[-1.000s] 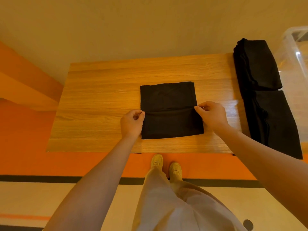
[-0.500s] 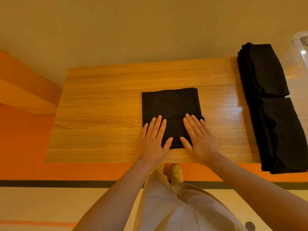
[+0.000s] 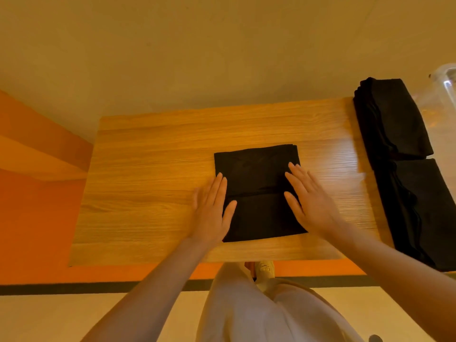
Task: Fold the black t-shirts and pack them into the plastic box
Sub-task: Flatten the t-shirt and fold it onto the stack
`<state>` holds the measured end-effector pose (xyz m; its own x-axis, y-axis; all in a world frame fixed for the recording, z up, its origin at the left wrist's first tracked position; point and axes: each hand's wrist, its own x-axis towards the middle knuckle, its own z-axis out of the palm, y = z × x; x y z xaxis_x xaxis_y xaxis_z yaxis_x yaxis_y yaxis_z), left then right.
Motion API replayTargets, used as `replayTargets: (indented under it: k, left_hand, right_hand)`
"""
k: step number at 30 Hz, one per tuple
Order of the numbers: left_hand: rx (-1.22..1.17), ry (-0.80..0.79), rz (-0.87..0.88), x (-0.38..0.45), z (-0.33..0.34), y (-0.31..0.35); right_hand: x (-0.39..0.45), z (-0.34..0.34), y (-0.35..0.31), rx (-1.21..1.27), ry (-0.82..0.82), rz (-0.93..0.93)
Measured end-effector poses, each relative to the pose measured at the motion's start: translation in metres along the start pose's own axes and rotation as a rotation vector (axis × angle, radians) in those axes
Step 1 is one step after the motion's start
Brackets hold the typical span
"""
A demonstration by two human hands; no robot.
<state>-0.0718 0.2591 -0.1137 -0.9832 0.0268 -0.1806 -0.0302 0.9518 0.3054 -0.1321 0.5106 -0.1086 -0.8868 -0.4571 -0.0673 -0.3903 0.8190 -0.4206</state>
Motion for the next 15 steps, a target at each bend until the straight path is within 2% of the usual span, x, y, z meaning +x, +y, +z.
replayTargets:
  k: [3, 9, 15]
  left_hand:
    - [0.011, -0.012, -0.022, 0.053, -0.028, -0.009]
    - [0.176, -0.066, 0.021, 0.122, -0.058, -0.012]
    - [0.098, -0.213, -0.151, 0.139, -0.071, -0.007]
  right_hand:
    - [0.048, -0.017, 0.004, 0.099, 0.014, 0.095]
    - [0.113, -0.040, 0.015, -0.166, -0.160, 0.154]
    - [0.137, -0.050, 0.013, -0.209, -0.302, 0.343]
